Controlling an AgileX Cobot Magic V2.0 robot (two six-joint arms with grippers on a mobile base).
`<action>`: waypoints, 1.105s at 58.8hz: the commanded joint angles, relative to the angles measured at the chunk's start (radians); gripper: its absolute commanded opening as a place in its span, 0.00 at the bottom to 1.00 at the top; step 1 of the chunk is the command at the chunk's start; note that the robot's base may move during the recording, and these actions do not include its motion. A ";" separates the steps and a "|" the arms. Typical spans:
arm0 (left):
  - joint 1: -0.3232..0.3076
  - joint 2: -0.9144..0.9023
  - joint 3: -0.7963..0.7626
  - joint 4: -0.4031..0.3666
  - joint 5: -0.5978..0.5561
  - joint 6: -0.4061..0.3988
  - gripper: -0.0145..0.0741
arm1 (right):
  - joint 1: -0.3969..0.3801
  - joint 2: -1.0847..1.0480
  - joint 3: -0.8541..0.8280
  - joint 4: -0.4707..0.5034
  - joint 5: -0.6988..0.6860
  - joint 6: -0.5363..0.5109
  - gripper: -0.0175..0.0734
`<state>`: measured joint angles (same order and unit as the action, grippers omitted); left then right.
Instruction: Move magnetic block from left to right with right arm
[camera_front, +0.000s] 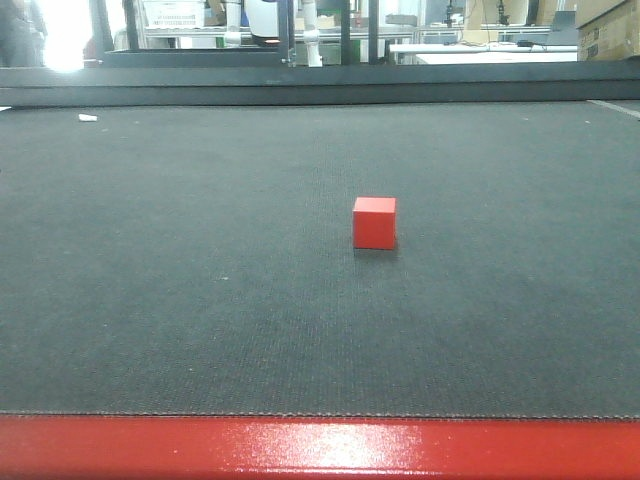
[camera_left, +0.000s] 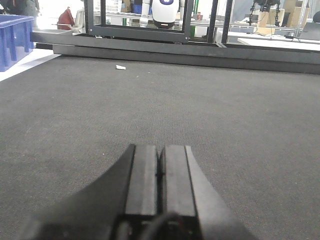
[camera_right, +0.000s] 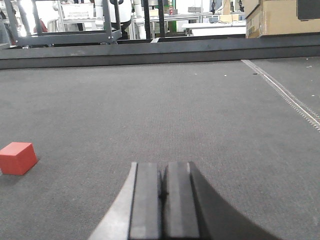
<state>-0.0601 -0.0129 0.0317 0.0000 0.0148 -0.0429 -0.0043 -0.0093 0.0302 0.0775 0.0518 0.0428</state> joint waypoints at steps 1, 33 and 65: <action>0.001 -0.014 0.009 0.000 -0.091 -0.004 0.03 | 0.001 -0.020 -0.005 -0.002 -0.091 -0.010 0.27; 0.001 -0.014 0.009 0.000 -0.091 -0.004 0.03 | 0.001 -0.020 -0.005 -0.002 -0.091 -0.010 0.27; 0.001 -0.014 0.009 0.000 -0.091 -0.004 0.03 | 0.001 -0.020 -0.035 0.004 -0.154 -0.008 0.27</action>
<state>-0.0601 -0.0129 0.0317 0.0000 0.0148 -0.0429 -0.0043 -0.0093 0.0302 0.0799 -0.0059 0.0428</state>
